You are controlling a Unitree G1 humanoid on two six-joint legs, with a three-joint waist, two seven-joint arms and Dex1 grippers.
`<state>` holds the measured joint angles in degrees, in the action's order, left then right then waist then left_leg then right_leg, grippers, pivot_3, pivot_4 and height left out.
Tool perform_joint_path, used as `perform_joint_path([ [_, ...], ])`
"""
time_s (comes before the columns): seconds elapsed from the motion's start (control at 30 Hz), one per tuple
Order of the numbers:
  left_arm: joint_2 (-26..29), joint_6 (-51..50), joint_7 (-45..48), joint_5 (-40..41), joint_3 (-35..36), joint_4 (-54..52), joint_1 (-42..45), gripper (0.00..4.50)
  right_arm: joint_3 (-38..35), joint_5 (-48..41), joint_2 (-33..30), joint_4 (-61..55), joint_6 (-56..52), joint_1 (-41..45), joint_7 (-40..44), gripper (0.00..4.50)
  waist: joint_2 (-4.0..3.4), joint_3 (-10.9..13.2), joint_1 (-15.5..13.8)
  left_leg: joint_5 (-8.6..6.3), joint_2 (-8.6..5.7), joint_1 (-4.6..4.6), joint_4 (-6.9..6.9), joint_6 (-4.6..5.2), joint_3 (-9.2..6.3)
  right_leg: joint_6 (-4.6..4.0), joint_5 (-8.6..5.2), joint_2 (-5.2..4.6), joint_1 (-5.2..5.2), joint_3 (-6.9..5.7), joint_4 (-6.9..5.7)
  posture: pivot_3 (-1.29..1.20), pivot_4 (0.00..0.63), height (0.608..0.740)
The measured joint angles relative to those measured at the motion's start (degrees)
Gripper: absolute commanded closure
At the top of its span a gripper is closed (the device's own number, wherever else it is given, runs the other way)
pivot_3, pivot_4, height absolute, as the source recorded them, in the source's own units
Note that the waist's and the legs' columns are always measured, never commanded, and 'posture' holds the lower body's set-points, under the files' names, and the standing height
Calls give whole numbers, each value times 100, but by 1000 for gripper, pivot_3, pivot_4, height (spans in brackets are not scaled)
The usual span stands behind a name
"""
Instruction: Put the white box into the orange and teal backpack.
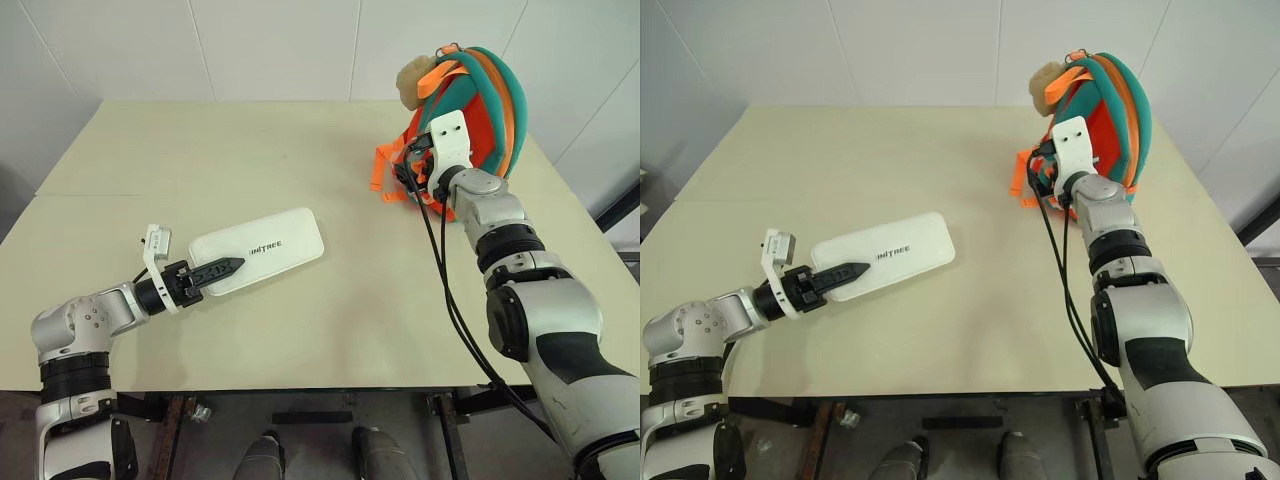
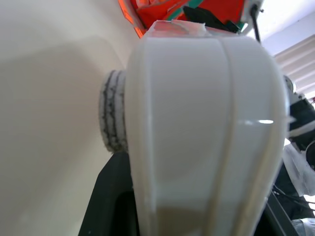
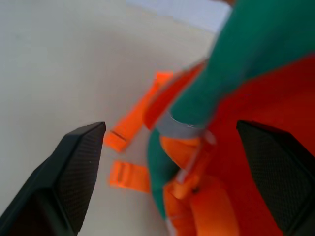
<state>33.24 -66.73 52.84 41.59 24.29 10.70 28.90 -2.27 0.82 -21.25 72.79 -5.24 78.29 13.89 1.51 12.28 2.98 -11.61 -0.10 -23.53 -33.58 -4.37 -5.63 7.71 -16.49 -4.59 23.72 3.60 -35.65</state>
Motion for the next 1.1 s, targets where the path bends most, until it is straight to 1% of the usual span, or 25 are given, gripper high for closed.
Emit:
perform_joint_path([
  [0.17,-1,-69,-265,296,189,-338,-191,3229,-155,25,181,314,169,232,-292,0,0,0,79,-3,3,9,4,5,4,1,-2,4,-1,0,-4,0,150,740],
  [0.3,-61,-62,-481,448,316,-384,-345,3229,-518,-117,444,447,456,336,-249,0,0,0,148,-3,2,17,-1,12,4,-1,-3,4,-3,1,-9,0,150,740],
  [0.4,-141,-63,-597,620,327,-588,-429,3229,-524,-29,529,501,645,469,-280,0,0,0,173,-2,2,19,-11,11,1,-1,-3,4,-3,1,-23,0,150,740],
  [0.57,-126,-36,-693,768,390,-730,-565,3229,-493,103,419,498,743,585,59,0,0,0,177,-1,1,26,-14,12,1,-2,-3,4,-9,2,-25,0,150,740],
  [0.67,-119,-2,-709,768,378,-715,-648,3229,-493,109,223,423,784,568,349,0,0,0,176,-1,1,25,-12,12,1,-2,-3,5,-8,2,-24,0,150,740],
  [0.77,-121,64,-705,767,250,-554,-534,3229,-505,78,-17,148,867,398,573,0,0,0,153,-1,0,25,-13,12,-1,-2,-3,5,-10,2,-22,0,150,740],
  [0.83,-121,98,-677,759,82,-410,-414,3229,-554,-19,-195,-163,849,178,710,0,0,0,132,-1,-1,24,-17,13,0,-1,-3,4,-13,2,-20,0,150,740],
  [0.93,-117,193,-555,734,-177,-90,-190,3229,-695,-228,-493,-1025,554,-308,895,0,-1,0,93,-2,-2,23,-18,13,0,0,-3,4,-13,3,-20,0,150,740],
  [1.0,-113,275,-436,664,-405,173,10,3229,-789,-449,-739,-2411,-53,-971,1021,0,-1,0,52,-1,1,23,-13,13,-3,0,-5,7,-10,1,-21,0,150,740],
  [1.03,-103,307,-399,633,-445,223,45,3229,-817,-512,-791,-2823,-294,-1171,1047,0,-1,0,40,-2,0,23,-13,13,-2,1,-6,6,-8,2,-22,0,150,740],
  [1.1,-90,366,-276,561,-627,427,219,3229,-926,-735,-999,-4423,-1050,-1963,1092,0,-1,0,7,-2,1,21,-12,13,-4,1,-10,6,-7,1,-22,0,150,740],
])
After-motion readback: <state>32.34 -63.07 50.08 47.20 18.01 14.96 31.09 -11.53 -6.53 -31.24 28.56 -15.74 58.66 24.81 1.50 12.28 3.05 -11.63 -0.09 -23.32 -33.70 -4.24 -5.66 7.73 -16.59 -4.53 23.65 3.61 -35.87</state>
